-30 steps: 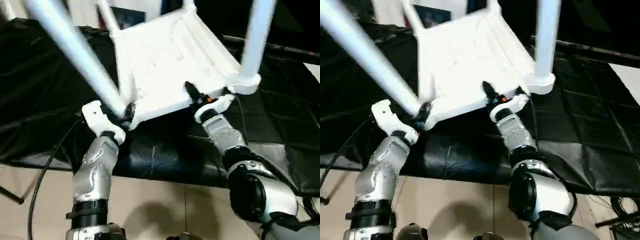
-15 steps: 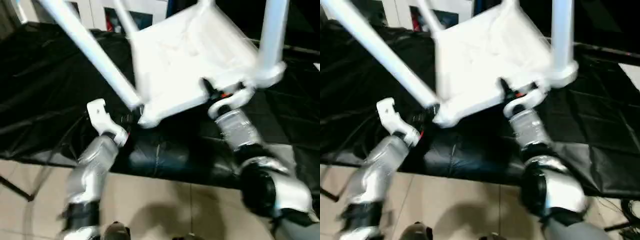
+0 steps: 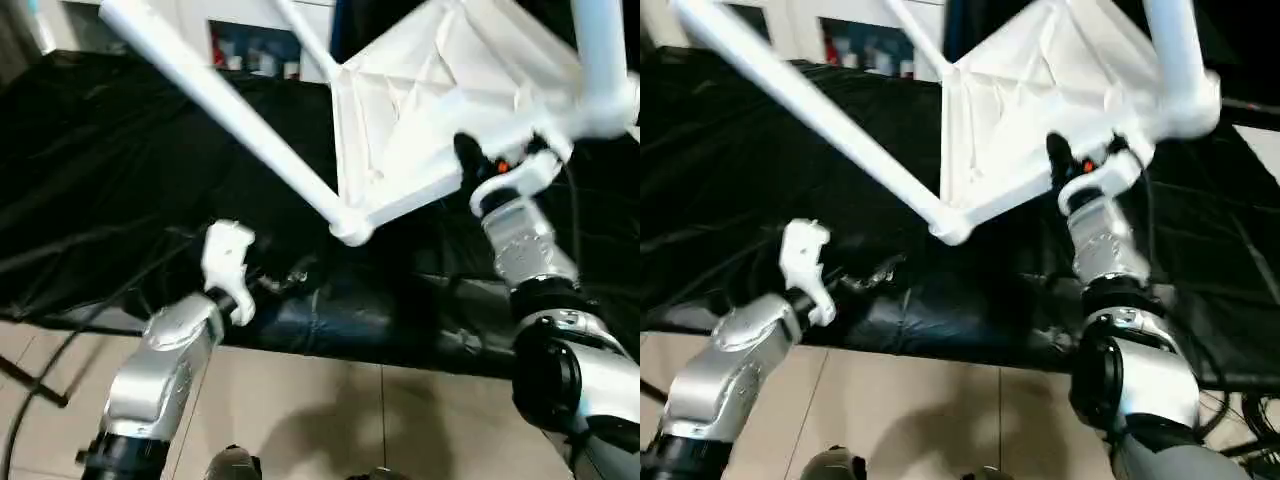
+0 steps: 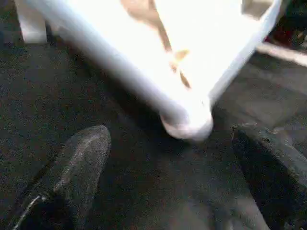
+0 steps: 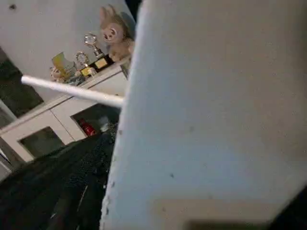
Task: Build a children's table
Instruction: Flip table
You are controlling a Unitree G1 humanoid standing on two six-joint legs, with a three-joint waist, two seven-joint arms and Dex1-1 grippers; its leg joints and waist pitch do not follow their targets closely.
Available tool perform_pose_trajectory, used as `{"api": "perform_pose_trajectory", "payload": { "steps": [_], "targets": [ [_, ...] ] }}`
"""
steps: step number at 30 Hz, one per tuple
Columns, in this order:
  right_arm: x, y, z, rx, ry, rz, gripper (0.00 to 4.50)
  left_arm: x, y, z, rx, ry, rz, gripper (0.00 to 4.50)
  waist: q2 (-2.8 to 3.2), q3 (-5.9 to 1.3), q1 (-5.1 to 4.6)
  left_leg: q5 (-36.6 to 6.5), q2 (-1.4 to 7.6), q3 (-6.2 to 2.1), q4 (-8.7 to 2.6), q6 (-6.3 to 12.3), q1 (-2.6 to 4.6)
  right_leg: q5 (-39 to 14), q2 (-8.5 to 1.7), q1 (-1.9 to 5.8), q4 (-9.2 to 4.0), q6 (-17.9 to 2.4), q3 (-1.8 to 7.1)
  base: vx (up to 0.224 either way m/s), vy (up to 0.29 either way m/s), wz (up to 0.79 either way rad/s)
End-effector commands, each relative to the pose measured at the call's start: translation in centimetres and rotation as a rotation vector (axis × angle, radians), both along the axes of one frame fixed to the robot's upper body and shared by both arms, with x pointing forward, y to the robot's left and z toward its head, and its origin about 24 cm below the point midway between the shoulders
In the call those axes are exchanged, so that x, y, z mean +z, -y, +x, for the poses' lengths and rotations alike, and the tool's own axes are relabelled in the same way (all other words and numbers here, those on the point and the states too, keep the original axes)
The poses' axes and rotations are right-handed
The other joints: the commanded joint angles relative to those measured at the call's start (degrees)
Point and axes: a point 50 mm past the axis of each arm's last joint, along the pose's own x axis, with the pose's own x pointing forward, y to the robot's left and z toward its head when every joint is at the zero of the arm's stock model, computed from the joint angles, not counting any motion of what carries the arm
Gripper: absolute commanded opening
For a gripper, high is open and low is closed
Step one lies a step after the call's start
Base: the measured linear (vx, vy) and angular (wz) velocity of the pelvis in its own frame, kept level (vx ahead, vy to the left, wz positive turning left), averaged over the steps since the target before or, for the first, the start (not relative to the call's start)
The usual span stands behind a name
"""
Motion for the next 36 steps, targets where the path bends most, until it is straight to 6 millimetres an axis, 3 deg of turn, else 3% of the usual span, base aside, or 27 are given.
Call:
{"api": "perform_pose_trajectory", "payload": {
  "steps": [1,8,13,15,22,25,26,28,29,30,31,32,34,36],
  "targets": [
    [0.7,0.1,-0.2,0.039,0.033,-0.164,2.09,0.9,0.4,0.0,-0.025,0.058,0.037,4.5,0.15,-4.82,-0.15,-2.8,1.91,-0.37,-3.74,0.62,1.04,3.6,-4.05,3.31,-3.79,-11.2,2.49,0.0,0.0,0.0],
    [1.5,1.3,-0.6,-0.076,-0.016,-0.32,2.08,6.1,1.6,1.3,-0.038,0.321,0.195,4.5,0.31,-4.78,0.39,-3.6,1.94,-0.21,-3.81,-0.2,1.59,3.1,-3.77,2.78,-3.97,-11.1,2.51,0.0,0.0,0.0],
    [2.0,1.2,-0.8,-0.116,-0.034,-0.441,2.08,6.6,1.6,1.7,-0.054,0.414,0.364,4.5,0.41,-4.64,0.11,-6.2,1.82,-0.49,-4.06,-2.36,1.29,-2.0,-3.99,2.9,-4.3,-8.3,2.6,0.0,0.0,0.0],
    [2.2,0.6,-0.8,-0.108,-0.03,-0.506,2.07,7.2,1.8,1.8,-0.055,0.429,0.348,4.5,0.4,-4.63,0.17,-6.8,1.8,-0.32,-4.03,-3.07,1.59,-2.3,-3.86,2.5,-4.46,-8.4,2.66,0.0,0.0,0.0],
    [1.7,-0.9,-1.2,-0.107,-0.07,-0.627,2.0,8.9,2.0,2.4,-0.017,0.495,0.396,4.5,0.26,-4.5,0.06,-9.4,1.74,-0.57,-4.32,-4.13,1.45,-5.4,-3.89,2.45,-4.78,-7.1,2.61,0.0,0.0,0.0],
    [1.0,-2.3,-1.3,-0.098,-0.086,-0.696,2.0,9.0,2.7,2.2,-0.071,0.526,0.503,4.5,0.3,-4.48,-0.21,-10.1,1.81,-0.75,-4.42,-4.52,1.32,-8.1,-4.1,2.27,-4.97,-6.0,2.64,0.0,0.0,0.0],
    [0.7,-2.8,-1.3,-0.098,-0.092,-0.728,2.0,9.1,2.9,2.2,-0.087,0.543,0.511,4.5,0.68,-4.49,-0.26,-10.3,1.8,-0.74,-4.4,-4.74,1.38,-8.1,-4.09,2.14,-4.97,-6.1,2.7,0.0,0.0,0.0],
    [0.1,-3.3,-1.3,-0.088,-0.096,-0.769,2.0,9.5,3.2,2.3,-0.093,0.569,0.508,4.5,0.49,-4.49,-0.33,-11.0,1.8,-0.78,-4.48,-5.13,1.43,-7.9,-3.99,2.1,-4.94,-6.3,2.64,0.0,0.0,0.0],
    [-0.6,-3.5,-1.3,-0.074,-0.107,-0.786,2.34,10.0,3.4,2.4,-0.088,0.605,0.507,4.5,0.48,-4.5,-0.41,-11.3,1.74,-0.77,-4.47,-5.31,1.35,-7.8,-4.0,2.14,-4.96,-6.4,2.67,0.0,0.0,0.0],
    [-1.2,-3.5,-1.3,-0.07,-0.122,-0.798,2.34,10.5,3.7,2.5,-0.091,0.646,0.507,4.5,0.46,-4.52,-0.36,-11.8,1.71,-0.77,-4.45,-5.36,1.41,-8.2,-4.05,2.14,-5.08,-6.4,2.65,0.0,0.0,0.0],
    [-1.5,-3.5,-1.3,-0.065,-0.13,-0.799,2.59,10.7,3.8,2.4,-0.098,0.654,0.501,4.5,-0.01,-4.43,-0.45,-12.1,1.69,-0.77,-4.52,-5.28,1.26,-8.7,-4.02,2.26,-5.19,-6.3,2.63,0.0,0.0,0.0],
    [-2.0,-3.4,-1.4,-0.062,-0.147,-0.807,2.77,11.1,4.0,2.4,-0.11,0.681,0.504,4.5,0.2,-4.45,-0.36,-12.3,1.73,-0.83,-4.51,-5.3,1.34,-9.2,-4.19,2.2,-5.1,-6.2,2.65,0.0,0.0,0.0],
    [-3.0,-3.1,-1.4,-0.062,-0.184,-0.83,2.85,11.9,4.4,2.1,-0.132,0.743,0.527,4.5,0.28,-4.3,-0.52,-14.0,1.76,-0.91,-4.61,-5.68,1.45,-11.2,-4.09,1.89,-5.39,-5.9,2.65,0.0,0.0,0.0],
    [-3.4,-2.7,-1.4,-0.066,-0.202,-0.831,2.96,12.6,4.3,2.1,-0.103,0.787,0.516,4.5,-0.04,-4.45,-0.68,-15.4,1.84,-1.04,-4.7,-5.82,1.45,-11.7,-4.17,1.88,-5.49,-5.9,2.58,0.0,0.0,0.0]
  ]
}}
